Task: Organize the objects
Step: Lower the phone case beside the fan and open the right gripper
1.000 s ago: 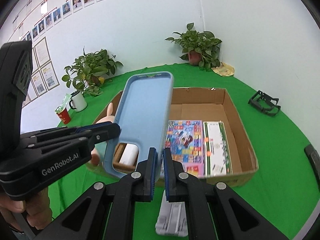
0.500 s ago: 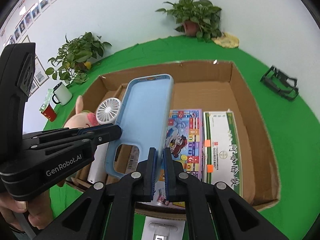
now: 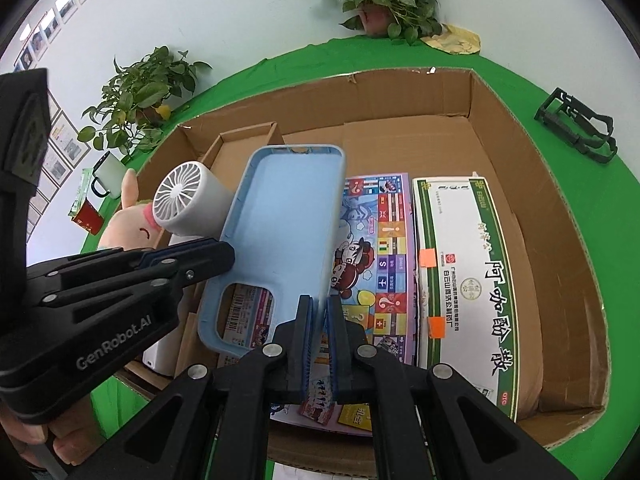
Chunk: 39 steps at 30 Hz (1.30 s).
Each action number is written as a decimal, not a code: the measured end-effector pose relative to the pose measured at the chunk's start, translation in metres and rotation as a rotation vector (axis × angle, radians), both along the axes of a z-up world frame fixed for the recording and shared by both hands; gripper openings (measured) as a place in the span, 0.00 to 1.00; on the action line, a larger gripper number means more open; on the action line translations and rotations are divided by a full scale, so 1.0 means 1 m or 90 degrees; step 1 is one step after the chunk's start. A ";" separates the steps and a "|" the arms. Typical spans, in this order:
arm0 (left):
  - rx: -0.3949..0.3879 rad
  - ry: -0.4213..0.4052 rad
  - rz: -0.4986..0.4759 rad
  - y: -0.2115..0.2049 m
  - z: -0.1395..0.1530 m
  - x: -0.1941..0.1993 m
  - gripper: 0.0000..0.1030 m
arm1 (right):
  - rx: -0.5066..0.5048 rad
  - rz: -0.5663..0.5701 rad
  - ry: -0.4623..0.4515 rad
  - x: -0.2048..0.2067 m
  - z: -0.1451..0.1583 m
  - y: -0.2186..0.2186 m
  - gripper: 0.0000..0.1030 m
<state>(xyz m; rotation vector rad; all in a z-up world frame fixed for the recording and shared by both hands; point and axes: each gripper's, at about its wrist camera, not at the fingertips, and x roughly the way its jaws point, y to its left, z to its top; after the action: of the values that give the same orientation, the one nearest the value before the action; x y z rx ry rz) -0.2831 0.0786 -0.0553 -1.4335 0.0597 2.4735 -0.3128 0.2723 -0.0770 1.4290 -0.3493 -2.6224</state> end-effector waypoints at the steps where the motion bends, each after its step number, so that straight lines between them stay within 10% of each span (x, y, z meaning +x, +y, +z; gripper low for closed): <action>1: 0.000 0.000 0.000 0.000 0.000 0.001 0.07 | 0.002 0.001 0.001 0.000 0.000 0.000 0.05; 11: 0.011 0.025 0.010 -0.018 0.012 0.022 0.10 | 0.033 0.003 0.004 0.001 0.002 -0.014 0.06; 17: -0.014 0.134 0.011 -0.022 0.037 0.054 0.52 | 0.077 0.012 0.040 0.008 0.013 -0.017 0.14; 19: -0.010 0.182 0.011 -0.023 0.047 0.067 0.73 | 0.102 0.009 0.069 0.020 0.023 -0.018 0.75; 21: -0.010 0.235 0.005 -0.024 0.058 0.083 0.79 | 0.110 -0.001 0.117 0.041 0.035 -0.017 1.00; 39: 0.137 0.183 -0.079 -0.018 0.041 0.163 0.79 | 0.203 -0.138 0.134 0.195 0.032 -0.006 1.00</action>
<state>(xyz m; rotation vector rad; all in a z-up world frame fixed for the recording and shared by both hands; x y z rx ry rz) -0.1205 0.0603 -0.0142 -0.9551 -0.0557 2.4768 -0.1177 0.2666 -0.0450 1.2358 -0.0656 -3.0839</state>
